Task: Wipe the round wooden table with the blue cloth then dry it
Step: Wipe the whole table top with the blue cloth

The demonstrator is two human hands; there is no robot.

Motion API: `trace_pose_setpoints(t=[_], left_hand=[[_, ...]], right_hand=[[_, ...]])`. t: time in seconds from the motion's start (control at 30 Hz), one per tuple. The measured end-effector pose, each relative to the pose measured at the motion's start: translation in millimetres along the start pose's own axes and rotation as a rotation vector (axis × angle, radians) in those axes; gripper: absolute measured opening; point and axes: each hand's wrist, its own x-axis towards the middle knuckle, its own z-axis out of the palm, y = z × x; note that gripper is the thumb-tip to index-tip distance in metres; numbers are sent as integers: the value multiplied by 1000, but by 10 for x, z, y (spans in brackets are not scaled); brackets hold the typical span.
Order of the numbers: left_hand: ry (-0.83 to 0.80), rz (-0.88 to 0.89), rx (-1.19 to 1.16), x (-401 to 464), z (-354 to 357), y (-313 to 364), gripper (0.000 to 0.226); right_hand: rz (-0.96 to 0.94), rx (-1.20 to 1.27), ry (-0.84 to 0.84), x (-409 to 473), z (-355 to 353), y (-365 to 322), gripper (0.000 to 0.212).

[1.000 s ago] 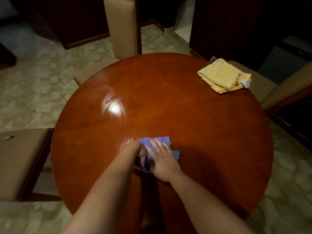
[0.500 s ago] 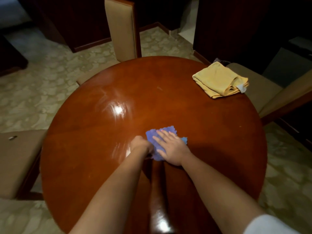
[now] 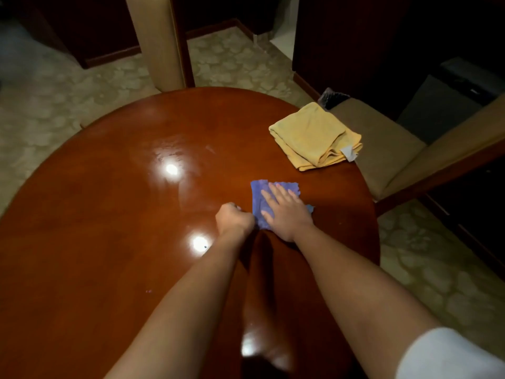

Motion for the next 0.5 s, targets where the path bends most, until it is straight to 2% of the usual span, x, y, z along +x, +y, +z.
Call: trace_pose_setpoints(t=[0.23,0.5], left_hand=[[-6,20,-23,38,411,355,31],[-96,24,-23,-25,870,709,30]], right_hand=[[76,-59,-87,82,-139,504,60],[174,3,-157,-16,-266,1093,61]])
